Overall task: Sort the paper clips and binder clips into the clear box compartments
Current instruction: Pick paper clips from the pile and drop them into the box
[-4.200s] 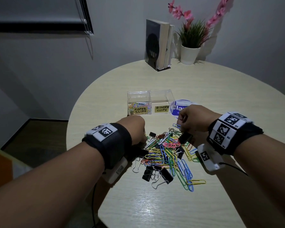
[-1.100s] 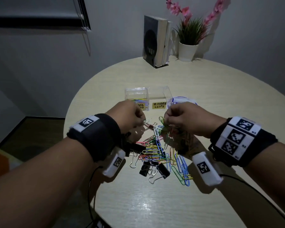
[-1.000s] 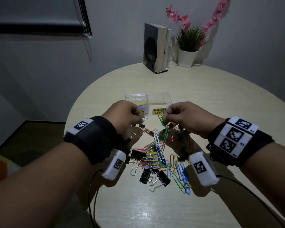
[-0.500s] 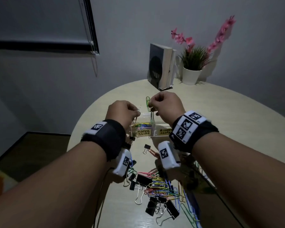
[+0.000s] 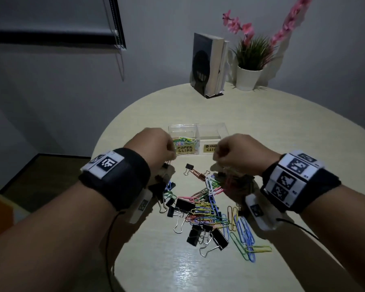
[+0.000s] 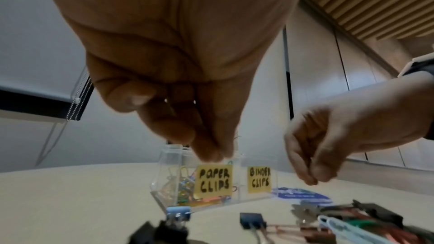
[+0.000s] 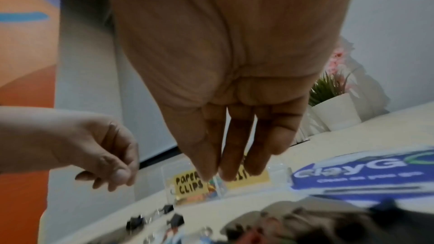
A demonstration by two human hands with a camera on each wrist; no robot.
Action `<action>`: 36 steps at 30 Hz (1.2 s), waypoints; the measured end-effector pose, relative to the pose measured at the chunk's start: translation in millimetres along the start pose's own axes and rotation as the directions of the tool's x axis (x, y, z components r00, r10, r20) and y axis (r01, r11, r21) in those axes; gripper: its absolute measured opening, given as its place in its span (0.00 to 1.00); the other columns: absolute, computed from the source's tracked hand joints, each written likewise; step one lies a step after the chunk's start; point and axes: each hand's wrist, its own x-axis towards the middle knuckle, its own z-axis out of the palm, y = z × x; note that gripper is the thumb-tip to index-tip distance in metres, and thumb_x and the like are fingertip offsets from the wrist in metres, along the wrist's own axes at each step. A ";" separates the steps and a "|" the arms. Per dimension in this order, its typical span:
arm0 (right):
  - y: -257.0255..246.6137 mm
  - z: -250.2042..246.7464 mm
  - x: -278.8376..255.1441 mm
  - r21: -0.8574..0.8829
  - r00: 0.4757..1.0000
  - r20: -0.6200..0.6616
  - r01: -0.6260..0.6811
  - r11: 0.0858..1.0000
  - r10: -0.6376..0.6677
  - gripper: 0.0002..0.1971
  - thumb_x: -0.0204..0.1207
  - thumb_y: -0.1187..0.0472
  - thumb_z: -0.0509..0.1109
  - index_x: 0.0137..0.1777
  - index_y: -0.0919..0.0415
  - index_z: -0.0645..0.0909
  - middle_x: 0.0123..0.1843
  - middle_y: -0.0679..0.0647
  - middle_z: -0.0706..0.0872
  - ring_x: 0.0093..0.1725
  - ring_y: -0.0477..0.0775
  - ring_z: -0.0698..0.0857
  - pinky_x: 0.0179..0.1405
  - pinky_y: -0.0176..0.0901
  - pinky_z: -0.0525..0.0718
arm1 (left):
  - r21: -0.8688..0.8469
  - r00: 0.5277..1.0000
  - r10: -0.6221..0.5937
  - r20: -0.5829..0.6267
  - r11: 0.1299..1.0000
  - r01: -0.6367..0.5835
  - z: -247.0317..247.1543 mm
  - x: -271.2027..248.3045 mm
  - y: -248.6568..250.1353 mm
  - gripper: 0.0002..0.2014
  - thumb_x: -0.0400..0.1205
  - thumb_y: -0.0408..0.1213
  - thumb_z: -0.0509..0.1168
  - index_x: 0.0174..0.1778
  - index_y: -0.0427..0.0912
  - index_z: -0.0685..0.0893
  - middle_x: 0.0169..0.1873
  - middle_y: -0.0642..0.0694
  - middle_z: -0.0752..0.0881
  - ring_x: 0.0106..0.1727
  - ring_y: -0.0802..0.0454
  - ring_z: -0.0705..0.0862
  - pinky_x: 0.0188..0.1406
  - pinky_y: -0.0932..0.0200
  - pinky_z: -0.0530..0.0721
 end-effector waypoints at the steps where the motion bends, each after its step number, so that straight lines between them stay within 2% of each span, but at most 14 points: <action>1: 4.0 3.1 -4.3 -0.066 0.999 0.039 0.017 0.998 -0.015 0.05 0.68 0.56 0.79 0.43 0.52 0.90 0.41 0.44 0.89 0.45 0.45 0.85 0.48 0.39 0.83 | 0.065 1.000 0.002 0.030 0.998 -0.004 -1.0 -6.6 -3.3 0.02 0.75 0.42 0.73 0.39 0.52 0.91 0.35 0.56 0.89 0.42 0.53 0.87 0.40 0.61 0.79; 3: 7.0 7.4 -11.2 -0.122 0.995 0.088 0.063 0.991 -0.052 0.07 0.71 0.55 0.78 0.49 0.50 0.90 0.45 0.43 0.90 0.48 0.45 0.86 0.49 0.37 0.83 | 0.187 0.996 0.035 0.085 0.981 -0.050 -1.0 -18.7 -12.0 0.04 0.71 0.45 0.72 0.39 0.56 0.91 0.36 0.59 0.89 0.41 0.55 0.87 0.40 0.62 0.83; 5: 3.3 9.1 -17.7 -0.154 0.986 0.138 0.114 0.982 -0.093 0.08 0.75 0.57 0.73 0.52 0.49 0.89 0.45 0.43 0.90 0.47 0.44 0.86 0.40 0.27 0.78 | 0.233 0.978 0.112 0.178 0.960 -0.153 2.1 -25.3 -17.4 0.08 0.69 0.46 0.73 0.43 0.61 0.90 0.39 0.62 0.88 0.42 0.58 0.87 0.43 0.63 0.84; 7: -1.2 10.5 -21.9 -0.193 0.984 0.134 0.141 0.971 -0.117 0.05 0.75 0.54 0.72 0.47 0.51 0.88 0.43 0.44 0.90 0.44 0.46 0.87 0.35 0.30 0.75 | 0.227 0.949 0.164 0.269 0.947 -0.228 5.8 -23.4 -20.0 0.13 0.72 0.42 0.72 0.49 0.64 0.91 0.43 0.63 0.86 0.49 0.57 0.87 0.46 0.62 0.84; 10: -5.7 16.8 -30.9 -0.205 0.983 0.176 0.093 0.974 -0.057 0.07 0.72 0.50 0.72 0.38 0.51 0.82 0.35 0.46 0.86 0.38 0.47 0.83 0.32 0.36 0.76 | 0.215 0.921 0.188 0.341 0.938 -0.271 12.2 -18.2 -20.0 0.16 0.76 0.37 0.68 0.55 0.62 0.90 0.51 0.59 0.87 0.54 0.55 0.85 0.51 0.58 0.83; 12: -5.2 22.5 -35.7 -0.210 0.980 0.198 0.077 0.975 -0.035 0.09 0.70 0.48 0.75 0.38 0.52 0.82 0.37 0.48 0.86 0.39 0.50 0.83 0.35 0.40 0.78 | 0.205 0.922 0.197 0.334 0.939 -0.275 15.0 -15.9 -18.4 0.16 0.75 0.36 0.69 0.54 0.60 0.90 0.51 0.58 0.88 0.54 0.55 0.85 0.52 0.58 0.84; 15: -3.8 23.9 -38.0 -0.192 0.980 0.193 0.075 0.979 -0.038 0.08 0.71 0.50 0.77 0.41 0.53 0.84 0.40 0.49 0.88 0.40 0.50 0.83 0.38 0.41 0.78 | 0.212 0.927 0.183 0.328 0.942 -0.261 16.3 -12.7 -18.7 0.12 0.75 0.37 0.71 0.51 0.56 0.91 0.48 0.58 0.89 0.51 0.55 0.86 0.51 0.58 0.84; 18: -0.2 20.9 -36.8 -0.130 0.980 0.197 0.042 0.991 -0.016 0.06 0.71 0.54 0.78 0.40 0.53 0.86 0.38 0.47 0.88 0.39 0.47 0.83 0.40 0.40 0.79 | 0.200 0.934 0.190 0.302 0.946 -0.257 14.1 -14.4 -18.1 0.06 0.75 0.36 0.72 0.42 0.54 0.88 0.44 0.56 0.88 0.47 0.53 0.85 0.46 0.58 0.83; 21: 5.7 17.8 -35.2 -0.032 0.982 0.187 0.000 0.999 0.006 0.04 0.71 0.56 0.78 0.40 0.54 0.88 0.36 0.45 0.89 0.39 0.45 0.85 0.41 0.38 0.81 | 0.131 0.954 0.197 0.226 0.964 -0.230 8.4 -16.5 -18.4 0.05 0.73 0.34 0.72 0.35 0.49 0.86 0.38 0.54 0.87 0.39 0.54 0.84 0.39 0.62 0.82; 25: 10.7 12.7 -32.1 0.117 0.979 0.198 -0.072 0.990 0.048 0.03 0.72 0.57 0.77 0.41 0.56 0.90 0.37 0.45 0.91 0.40 0.43 0.86 0.46 0.39 0.83 | 0.039 0.961 0.202 0.187 0.976 -0.212 4.7 -12.3 -11.3 0.05 0.72 0.41 0.76 0.38 0.50 0.86 0.33 0.57 0.85 0.39 0.56 0.82 0.38 0.62 0.77; 28: 12.0 10.0 -29.3 0.173 0.976 0.202 -0.119 0.978 0.083 0.03 0.72 0.58 0.77 0.41 0.56 0.91 0.39 0.46 0.92 0.41 0.45 0.87 0.46 0.40 0.84 | 0.006 0.946 0.250 0.208 0.966 -0.257 13.6 -14.0 11.9 0.08 0.74 0.45 0.76 0.47 0.52 0.88 0.35 0.60 0.82 0.39 0.58 0.81 0.36 0.66 0.75; 30: 11.6 9.5 -27.5 0.141 0.975 0.196 -0.133 0.981 0.104 0.04 0.74 0.57 0.75 0.40 0.54 0.90 0.40 0.46 0.92 0.43 0.46 0.88 0.43 0.38 0.84 | 0.008 0.935 0.258 0.243 0.964 -0.268 25.5 -14.9 27.7 0.09 0.76 0.44 0.75 0.52 0.50 0.90 0.37 0.58 0.83 0.40 0.57 0.81 0.37 0.65 0.75; 33: 6.1 12.6 -24.6 -0.034 0.986 0.140 -0.090 0.995 0.094 0.09 0.75 0.52 0.72 0.43 0.55 0.90 0.41 0.49 0.91 0.43 0.48 0.87 0.39 0.38 0.82 | 0.080 0.929 0.227 0.294 0.962 -0.261 43.7 -15.1 46.2 0.09 0.79 0.43 0.71 0.50 0.45 0.91 0.40 0.50 0.88 0.43 0.49 0.84 0.40 0.59 0.78; 36: -0.2 19.4 -23.9 -0.189 0.990 0.122 -0.041 0.981 0.065 0.15 0.71 0.42 0.74 0.39 0.55 0.88 0.37 0.50 0.89 0.39 0.48 0.84 0.35 0.39 0.79 | 0.164 0.934 0.178 0.310 0.958 -0.236 51.3 -15.3 55.7 0.12 0.79 0.48 0.70 0.48 0.43 0.91 0.39 0.46 0.87 0.43 0.47 0.84 0.31 0.60 0.71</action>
